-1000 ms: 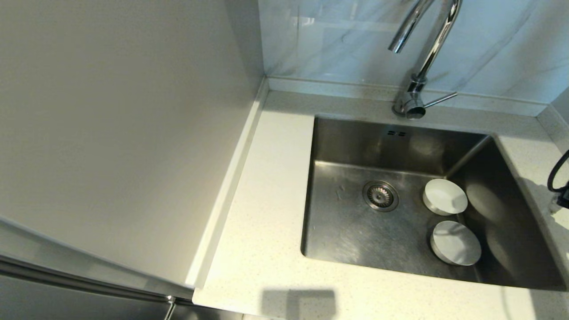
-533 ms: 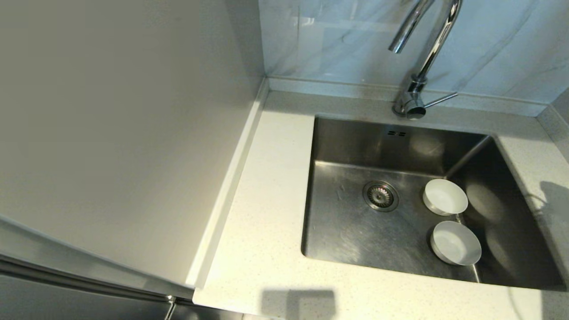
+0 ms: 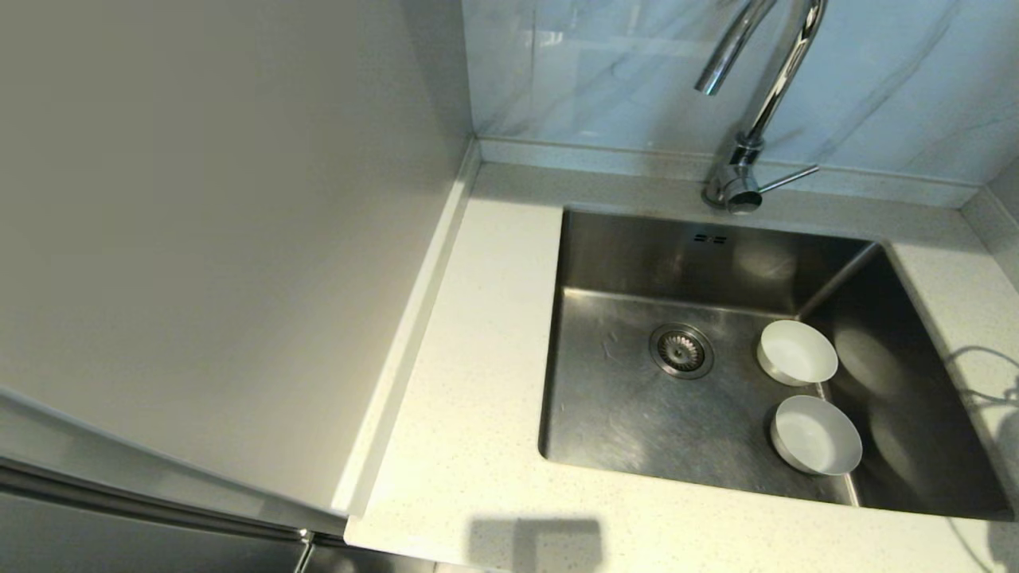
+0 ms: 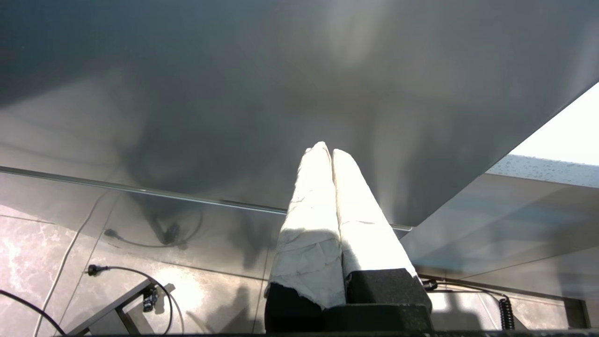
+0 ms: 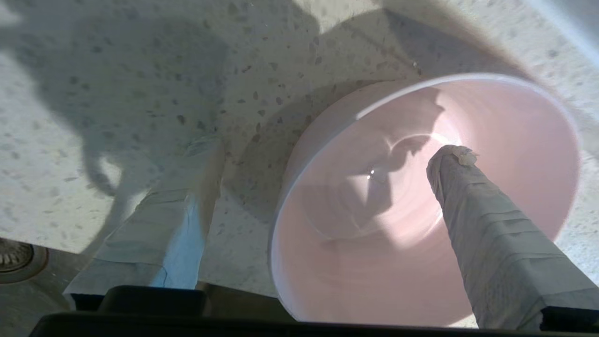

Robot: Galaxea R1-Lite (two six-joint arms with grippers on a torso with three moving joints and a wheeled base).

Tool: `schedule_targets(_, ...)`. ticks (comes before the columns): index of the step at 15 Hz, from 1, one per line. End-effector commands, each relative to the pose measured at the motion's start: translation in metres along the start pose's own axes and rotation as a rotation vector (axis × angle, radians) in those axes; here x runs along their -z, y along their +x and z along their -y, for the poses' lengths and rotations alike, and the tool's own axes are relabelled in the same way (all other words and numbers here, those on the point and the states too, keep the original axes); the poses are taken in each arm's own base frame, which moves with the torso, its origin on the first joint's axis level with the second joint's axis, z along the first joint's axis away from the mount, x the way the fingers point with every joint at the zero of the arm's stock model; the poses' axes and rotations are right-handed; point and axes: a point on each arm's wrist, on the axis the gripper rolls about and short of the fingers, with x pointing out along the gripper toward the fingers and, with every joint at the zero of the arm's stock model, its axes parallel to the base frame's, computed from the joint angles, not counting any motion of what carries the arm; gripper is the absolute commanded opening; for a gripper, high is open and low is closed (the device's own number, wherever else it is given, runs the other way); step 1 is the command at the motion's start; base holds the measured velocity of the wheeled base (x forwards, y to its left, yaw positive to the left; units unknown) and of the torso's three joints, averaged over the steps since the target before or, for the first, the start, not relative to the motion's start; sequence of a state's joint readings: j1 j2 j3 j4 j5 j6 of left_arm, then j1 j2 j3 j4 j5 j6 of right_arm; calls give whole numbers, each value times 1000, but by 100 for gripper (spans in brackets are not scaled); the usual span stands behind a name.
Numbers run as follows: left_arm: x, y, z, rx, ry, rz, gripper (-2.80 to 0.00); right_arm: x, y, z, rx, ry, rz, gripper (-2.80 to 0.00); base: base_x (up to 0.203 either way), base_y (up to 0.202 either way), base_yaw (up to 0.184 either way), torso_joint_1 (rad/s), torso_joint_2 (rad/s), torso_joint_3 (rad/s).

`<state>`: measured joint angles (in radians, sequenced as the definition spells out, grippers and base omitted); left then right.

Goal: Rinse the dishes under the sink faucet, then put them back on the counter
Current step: Put a bowl into the sink

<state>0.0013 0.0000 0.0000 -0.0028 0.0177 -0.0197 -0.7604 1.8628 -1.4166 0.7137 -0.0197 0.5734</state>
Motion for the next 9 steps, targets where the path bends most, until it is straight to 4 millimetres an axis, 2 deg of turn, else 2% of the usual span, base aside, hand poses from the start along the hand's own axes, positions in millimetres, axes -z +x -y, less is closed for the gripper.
schedule_targets(1,0,0,0,-1,0,3,-280,0,7,1,12,5,-22,-74,0,0,0,0,0,0)
schedule_targets(2,0,0,0,-1,-2,3,-280,0,5,1,9,4,-19,-280,0,0,0,0,0,0)
schedule_targets(5,0,0,0,-1,0,3,-280,2,-3,1,-31,-18,-20,-280,0,0,0,0,0,0)
schedule_targets(9,0,0,0,0,-1,3,-280,4,-4,1,-32,-19,-24,-280,0,0,0,0,0,0)
